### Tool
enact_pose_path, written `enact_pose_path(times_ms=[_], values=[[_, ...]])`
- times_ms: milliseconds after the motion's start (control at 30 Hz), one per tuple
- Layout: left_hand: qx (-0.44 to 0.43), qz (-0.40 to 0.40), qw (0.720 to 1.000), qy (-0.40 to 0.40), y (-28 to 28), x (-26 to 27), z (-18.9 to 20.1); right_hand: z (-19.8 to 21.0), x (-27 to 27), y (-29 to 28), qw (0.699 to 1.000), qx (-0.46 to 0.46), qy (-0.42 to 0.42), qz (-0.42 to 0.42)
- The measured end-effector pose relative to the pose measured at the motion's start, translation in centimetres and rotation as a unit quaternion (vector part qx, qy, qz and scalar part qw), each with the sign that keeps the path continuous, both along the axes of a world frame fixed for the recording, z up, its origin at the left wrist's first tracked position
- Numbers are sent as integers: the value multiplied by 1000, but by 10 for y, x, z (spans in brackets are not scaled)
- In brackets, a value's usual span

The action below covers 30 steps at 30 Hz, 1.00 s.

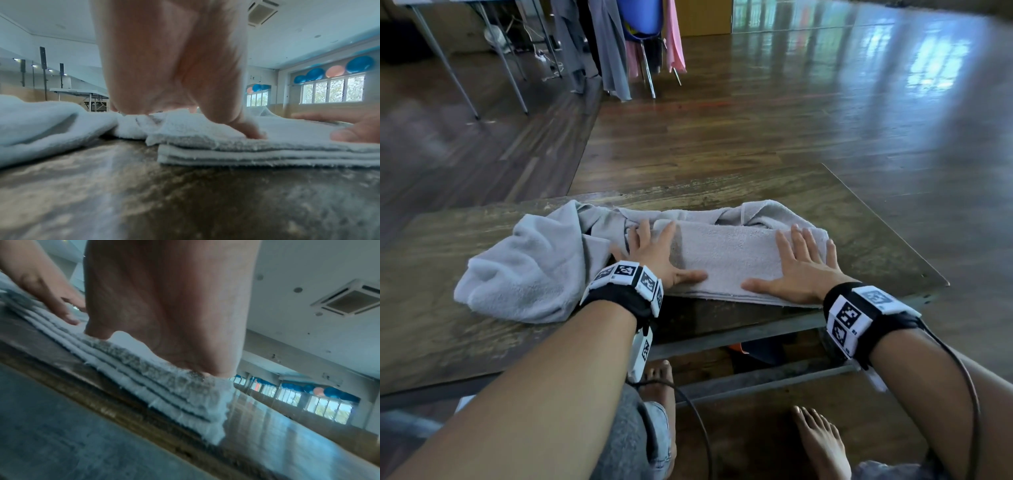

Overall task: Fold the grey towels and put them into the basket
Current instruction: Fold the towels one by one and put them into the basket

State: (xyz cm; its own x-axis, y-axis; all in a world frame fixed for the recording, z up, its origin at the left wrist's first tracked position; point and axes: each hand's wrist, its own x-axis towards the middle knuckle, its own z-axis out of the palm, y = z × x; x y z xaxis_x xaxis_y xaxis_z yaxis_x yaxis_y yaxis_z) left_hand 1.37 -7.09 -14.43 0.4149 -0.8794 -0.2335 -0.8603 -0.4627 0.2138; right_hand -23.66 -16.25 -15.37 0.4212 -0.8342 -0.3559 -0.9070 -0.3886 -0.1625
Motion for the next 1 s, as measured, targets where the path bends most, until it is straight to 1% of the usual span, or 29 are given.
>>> enact_pose_path(times_ms=[100,133,200,267,367,500,600,667,733,767,800,833,867,900,933,967,1000], values=[[-88,75,992,-47,-1,-2,12,1,11,9,997,-30,-21,67],[-99,104,989,-36,-1,-2,15,0,16,14,996,-22,-30,85],[-86,139,986,29,1,-1,18,-5,24,22,994,-1,-40,101],[-50,144,986,66,4,0,17,-10,29,28,994,9,-45,94],[-20,151,987,57,5,2,15,-11,29,28,995,0,-52,91],[-22,151,986,73,6,-1,18,-11,27,29,993,-13,-60,100],[-79,158,981,74,8,-6,24,-8,26,28,992,-8,-70,102],[-134,152,976,83,6,-12,31,0,25,24,990,-12,-99,97],[-206,117,968,79,1,-23,41,13,22,20,983,-24,-173,63],[-253,83,961,77,-2,-31,46,20,21,18,973,-29,-229,26],[-301,40,949,79,-5,-41,52,26,19,16,957,-33,-288,-22],[-340,-5,935,98,-7,-52,58,33,17,13,937,-25,-341,-77],[-367,-53,919,138,-8,-66,65,38,13,10,909,7,-393,-137],[-370,-97,903,195,-9,-79,69,42,8,4,871,62,-448,-192],[-348,-137,890,261,-10,-92,71,43,2,-3,821,135,-502,-234],[-306,-165,883,316,-10,-104,73,45,-6,-9,761,218,-550,-266],[-266,-184,879,349,-10,-114,72,45,-14,-15,697,301,-583,-289]])
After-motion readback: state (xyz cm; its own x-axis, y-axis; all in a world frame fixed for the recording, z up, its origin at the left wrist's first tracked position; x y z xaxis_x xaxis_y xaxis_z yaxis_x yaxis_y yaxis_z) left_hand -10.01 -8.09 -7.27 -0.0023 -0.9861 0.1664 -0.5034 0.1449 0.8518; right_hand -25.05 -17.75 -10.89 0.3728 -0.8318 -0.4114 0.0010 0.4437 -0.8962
